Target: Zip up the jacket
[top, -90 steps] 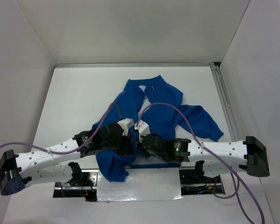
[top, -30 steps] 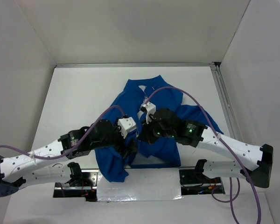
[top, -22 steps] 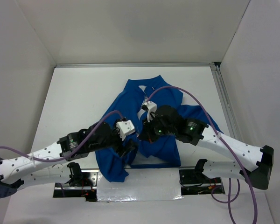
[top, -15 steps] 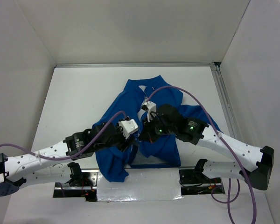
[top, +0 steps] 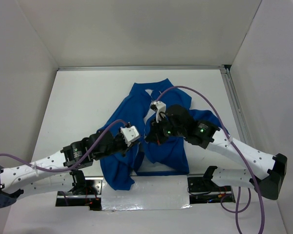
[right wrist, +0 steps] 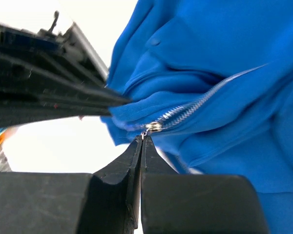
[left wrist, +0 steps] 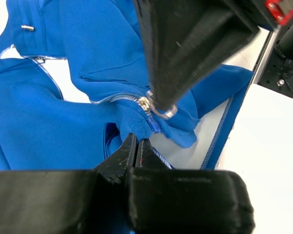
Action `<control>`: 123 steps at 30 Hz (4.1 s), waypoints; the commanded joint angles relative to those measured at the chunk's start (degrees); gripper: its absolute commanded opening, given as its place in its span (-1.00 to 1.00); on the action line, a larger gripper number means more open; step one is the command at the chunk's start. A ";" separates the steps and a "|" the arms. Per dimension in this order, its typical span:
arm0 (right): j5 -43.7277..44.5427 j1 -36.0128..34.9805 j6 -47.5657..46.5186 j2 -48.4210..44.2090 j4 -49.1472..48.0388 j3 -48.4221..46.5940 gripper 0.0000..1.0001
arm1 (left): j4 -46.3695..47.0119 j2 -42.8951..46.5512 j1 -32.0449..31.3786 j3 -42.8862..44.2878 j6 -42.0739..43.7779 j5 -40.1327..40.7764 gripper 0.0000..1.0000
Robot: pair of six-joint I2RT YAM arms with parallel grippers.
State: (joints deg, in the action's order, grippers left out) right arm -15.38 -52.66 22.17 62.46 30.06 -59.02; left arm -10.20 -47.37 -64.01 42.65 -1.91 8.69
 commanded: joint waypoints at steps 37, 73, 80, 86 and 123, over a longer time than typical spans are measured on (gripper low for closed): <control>20.95 12.07 -11.19 14.13 -0.03 -4.97 -1.00 | 9.75 15.32 -0.07 -15.85 -12.52 -6.23 -1.00; 21.70 10.42 -9.61 17.29 -11.25 -1.72 -1.00 | 4.92 9.32 -3.14 -14.62 -26.03 -12.46 0.32; 28.89 -0.67 -6.62 4.35 -12.84 12.07 -1.00 | 1.41 6.60 -2.35 -8.74 -34.63 -4.75 0.99; 33.92 -6.65 -6.00 -2.77 -12.05 14.99 -1.00 | -2.73 -1.13 9.14 -2.41 -40.98 -6.98 0.98; 25.50 -19.05 -4.16 -5.85 -10.99 14.55 -1.00 | -9.49 -45.00 20.85 30.82 -36.94 -15.72 -1.00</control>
State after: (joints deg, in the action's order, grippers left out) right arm 17.47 -70.89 17.74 58.26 21.10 -43.42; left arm -20.14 -94.78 -43.20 70.70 -40.66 -10.24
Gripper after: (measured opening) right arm 0.006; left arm 0.034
